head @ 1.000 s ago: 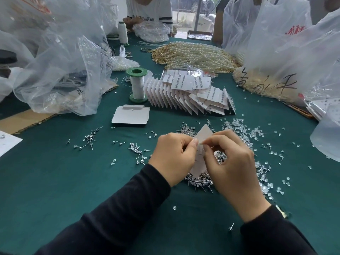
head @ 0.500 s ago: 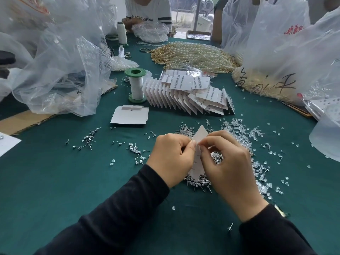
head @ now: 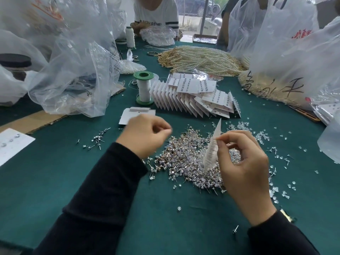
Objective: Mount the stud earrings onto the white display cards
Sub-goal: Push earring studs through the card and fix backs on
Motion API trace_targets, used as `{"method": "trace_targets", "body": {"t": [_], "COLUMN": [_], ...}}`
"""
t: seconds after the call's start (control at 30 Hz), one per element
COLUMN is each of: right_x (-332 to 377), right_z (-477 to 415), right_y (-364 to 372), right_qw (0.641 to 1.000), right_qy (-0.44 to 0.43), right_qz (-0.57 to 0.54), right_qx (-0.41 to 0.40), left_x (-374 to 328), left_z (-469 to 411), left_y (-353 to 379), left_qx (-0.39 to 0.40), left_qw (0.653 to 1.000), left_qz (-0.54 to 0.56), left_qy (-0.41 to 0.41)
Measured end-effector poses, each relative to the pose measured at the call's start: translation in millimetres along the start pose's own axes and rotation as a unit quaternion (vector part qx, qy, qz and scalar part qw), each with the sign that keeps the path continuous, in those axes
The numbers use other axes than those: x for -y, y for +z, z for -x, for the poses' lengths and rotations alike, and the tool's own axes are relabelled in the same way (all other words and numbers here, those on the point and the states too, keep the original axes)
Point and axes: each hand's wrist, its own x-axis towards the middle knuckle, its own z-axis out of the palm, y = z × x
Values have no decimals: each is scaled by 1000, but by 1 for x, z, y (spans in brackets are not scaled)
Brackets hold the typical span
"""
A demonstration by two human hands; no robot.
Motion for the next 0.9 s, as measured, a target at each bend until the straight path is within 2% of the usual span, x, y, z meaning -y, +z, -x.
{"method": "trace_targets", "body": {"t": [0.07, 0.17, 0.23, 0.4, 0.5, 0.6, 0.77, 0.9], "right_x": [2, 4, 3, 0, 0, 2, 3, 2], "right_z": [-1, 0, 0, 0, -1, -2, -3, -3], "right_y": [-2, -2, -2, -4, -5, -6, -8, -9], "right_qw": [1000, 997, 990, 930, 879, 846, 824, 800], "right_qy": [21, 46, 94, 243, 312, 345, 371, 392], "right_qz": [-22, -53, -101, -272, -354, -401, -423, -449], "right_qx": [3, 18, 31, 36, 63, 69, 67, 64], "left_x": [14, 22, 22, 18, 17, 18, 20, 22], "left_z": [-2, 0, 1, 0, 0, -1, -1, -1], "left_y": [-16, -21, -17, -10, -8, -11, -14, -19], "left_qx": [-22, 37, 80, 96, 98, 87, 68, 65], "left_qw": [997, 988, 978, 967, 968, 972, 982, 992], "left_qz": [-73, -127, -157, -209, -209, -193, -153, -74], "left_qy": [-32, -80, -111, -111, -102, -104, -92, -84]}}
